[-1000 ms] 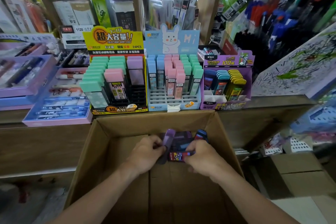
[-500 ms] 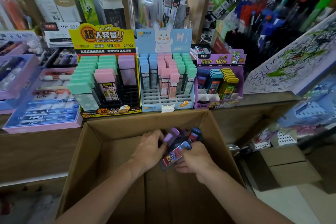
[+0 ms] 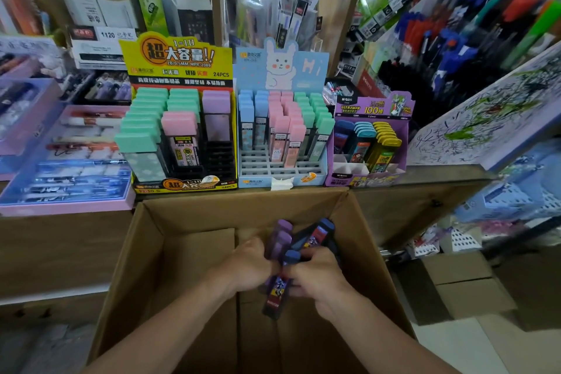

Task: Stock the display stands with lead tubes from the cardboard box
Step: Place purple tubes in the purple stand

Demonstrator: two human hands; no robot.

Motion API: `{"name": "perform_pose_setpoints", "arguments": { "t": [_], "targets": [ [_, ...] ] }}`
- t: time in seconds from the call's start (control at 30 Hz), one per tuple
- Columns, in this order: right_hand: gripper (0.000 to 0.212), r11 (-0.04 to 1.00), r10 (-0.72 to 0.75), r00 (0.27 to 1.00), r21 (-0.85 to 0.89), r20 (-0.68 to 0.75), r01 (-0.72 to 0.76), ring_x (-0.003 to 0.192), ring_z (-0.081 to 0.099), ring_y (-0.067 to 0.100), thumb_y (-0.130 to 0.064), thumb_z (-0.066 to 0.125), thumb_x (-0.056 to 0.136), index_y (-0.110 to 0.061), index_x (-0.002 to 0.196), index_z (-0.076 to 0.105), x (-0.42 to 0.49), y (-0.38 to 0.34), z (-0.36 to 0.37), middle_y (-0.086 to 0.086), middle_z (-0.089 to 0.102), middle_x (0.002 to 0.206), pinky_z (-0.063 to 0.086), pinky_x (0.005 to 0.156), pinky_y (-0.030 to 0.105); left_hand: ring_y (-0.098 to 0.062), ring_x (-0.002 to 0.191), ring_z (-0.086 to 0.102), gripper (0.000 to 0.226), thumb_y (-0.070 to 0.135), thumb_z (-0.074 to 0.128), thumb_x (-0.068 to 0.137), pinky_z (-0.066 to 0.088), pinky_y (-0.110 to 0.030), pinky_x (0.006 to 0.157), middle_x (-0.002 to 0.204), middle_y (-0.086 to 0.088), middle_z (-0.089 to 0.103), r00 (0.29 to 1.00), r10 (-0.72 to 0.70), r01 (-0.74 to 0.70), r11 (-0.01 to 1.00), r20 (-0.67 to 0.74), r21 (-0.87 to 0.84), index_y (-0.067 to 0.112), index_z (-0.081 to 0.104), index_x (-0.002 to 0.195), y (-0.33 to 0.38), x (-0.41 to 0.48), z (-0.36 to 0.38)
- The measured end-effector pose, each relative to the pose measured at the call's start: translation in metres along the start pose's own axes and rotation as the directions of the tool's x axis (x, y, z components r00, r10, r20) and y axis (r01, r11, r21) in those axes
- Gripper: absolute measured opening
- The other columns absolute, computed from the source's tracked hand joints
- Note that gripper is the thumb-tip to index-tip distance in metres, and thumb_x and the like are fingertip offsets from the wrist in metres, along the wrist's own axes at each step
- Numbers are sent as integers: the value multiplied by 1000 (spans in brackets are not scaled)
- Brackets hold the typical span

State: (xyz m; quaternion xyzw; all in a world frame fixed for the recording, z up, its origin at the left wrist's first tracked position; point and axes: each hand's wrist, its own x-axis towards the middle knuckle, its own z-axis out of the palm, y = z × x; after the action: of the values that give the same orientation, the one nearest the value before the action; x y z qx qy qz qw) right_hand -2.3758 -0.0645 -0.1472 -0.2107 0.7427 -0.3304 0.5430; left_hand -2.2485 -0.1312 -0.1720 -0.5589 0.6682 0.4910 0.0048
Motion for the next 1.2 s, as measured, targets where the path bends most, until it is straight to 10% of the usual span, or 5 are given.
{"name": "perform_pose_setpoints", "arguments": {
  "t": [0.33, 0.5, 0.9, 1.2],
  "targets": [
    [21, 997, 76, 997, -7, 30, -76, 91, 73, 22, -1, 57, 99, -21, 103, 59, -4, -7, 4, 8, 73, 105, 59, 63, 31, -20, 94, 70, 49, 42, 77, 74, 61, -37, 83, 104, -5, 71, 994, -100, 109, 974, 54, -197, 18, 57, 112, 5, -14, 5],
    [18, 998, 54, 998, 9, 33, -55, 96, 71, 24, -8, 59, 99, -25, 103, 53, -3, -8, 4, 9, 70, 108, 62, 86, 41, -13, 75, 70, 30, 30, 71, 86, 59, -25, 58, 92, -5, 73, 982, -159, 187, 913, 106, -363, 19, 48, 103, 11, -26, -4],
    [21, 988, -130, 977, 103, 169, 114, 92, 77, 20, -13, 68, 92, -21, 110, 74, 3, -24, -2, 2, 80, 98, 62, 91, 44, -21, 82, 76, 42, 27, 71, 80, 62, -35, 64, 101, -11, 75, 990, -129, 134, 806, 50, -577, 18, 53, 117, 13, -45, -14],
    [18, 953, -285, 921, 182, 266, 243, 99, 77, 21, -11, 69, 96, -16, 112, 77, 1, -48, -23, 5, 80, 105, 62, 88, 39, -11, 100, 73, 29, 28, 64, 94, 56, -45, 97, 105, 8, 77, 994, 40, -97, 772, -104, -628, 55, 63, 104, 26, -52, -19]
  ]
}}
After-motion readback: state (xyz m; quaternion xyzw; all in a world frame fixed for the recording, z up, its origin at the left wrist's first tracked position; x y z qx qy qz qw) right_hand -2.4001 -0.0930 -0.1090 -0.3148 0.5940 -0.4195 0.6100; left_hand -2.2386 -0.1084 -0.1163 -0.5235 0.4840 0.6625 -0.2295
